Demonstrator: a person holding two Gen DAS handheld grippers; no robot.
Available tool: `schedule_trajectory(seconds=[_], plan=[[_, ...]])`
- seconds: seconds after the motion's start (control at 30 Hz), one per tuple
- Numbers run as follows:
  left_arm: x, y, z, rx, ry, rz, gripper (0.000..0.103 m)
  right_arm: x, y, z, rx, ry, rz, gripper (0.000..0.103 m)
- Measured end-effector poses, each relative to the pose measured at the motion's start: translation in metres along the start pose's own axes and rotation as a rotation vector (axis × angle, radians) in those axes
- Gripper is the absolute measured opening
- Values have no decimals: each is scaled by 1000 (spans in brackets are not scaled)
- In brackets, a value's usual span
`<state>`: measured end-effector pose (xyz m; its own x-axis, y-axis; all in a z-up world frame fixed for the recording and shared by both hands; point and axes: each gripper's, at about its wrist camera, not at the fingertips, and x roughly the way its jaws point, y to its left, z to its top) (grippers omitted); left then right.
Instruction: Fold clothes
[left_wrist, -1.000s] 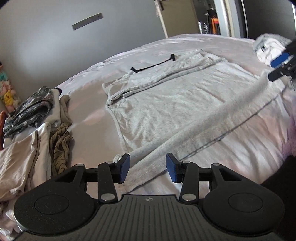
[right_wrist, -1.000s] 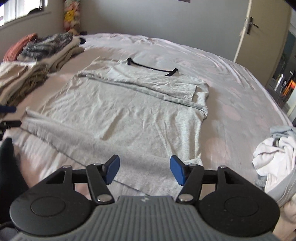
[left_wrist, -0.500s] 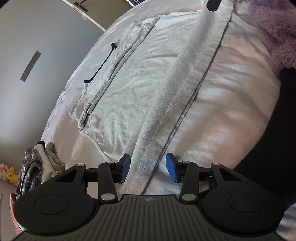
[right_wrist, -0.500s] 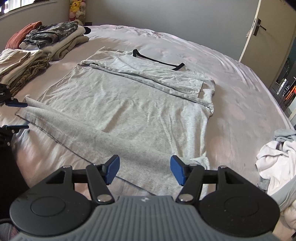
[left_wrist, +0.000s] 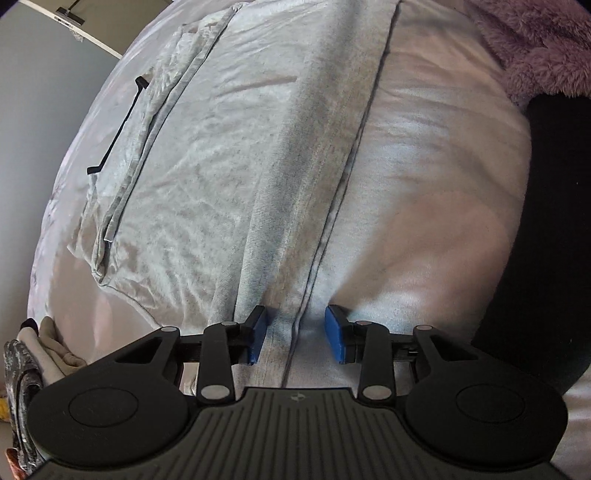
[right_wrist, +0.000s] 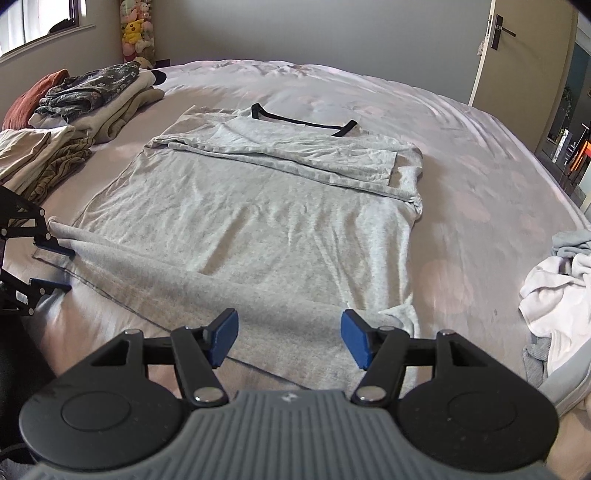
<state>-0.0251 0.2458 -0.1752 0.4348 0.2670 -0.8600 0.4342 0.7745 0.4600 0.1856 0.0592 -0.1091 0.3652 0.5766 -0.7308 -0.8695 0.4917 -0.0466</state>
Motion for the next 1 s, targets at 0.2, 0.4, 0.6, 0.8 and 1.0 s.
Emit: schedule_trajectory(seconds=[0.2,0.4,0.6,0.8,1.0], plan=[[0,2,-8,-54,-41,40,7,-1,0,0,1,-2,4,65],[-6,6,-5,-108,-52,82,4,0,8,2,-55,29,24,66],[-33,37,0,-273,-102,68,4,6,47,-2,-312,89,57,68],[-47,55,2,-348,-137,53,4,44,70,-5,-538,263,7,68],[-44,63,0,-395,-128,44,4,68,43,-3,-607,357,-28,67]])
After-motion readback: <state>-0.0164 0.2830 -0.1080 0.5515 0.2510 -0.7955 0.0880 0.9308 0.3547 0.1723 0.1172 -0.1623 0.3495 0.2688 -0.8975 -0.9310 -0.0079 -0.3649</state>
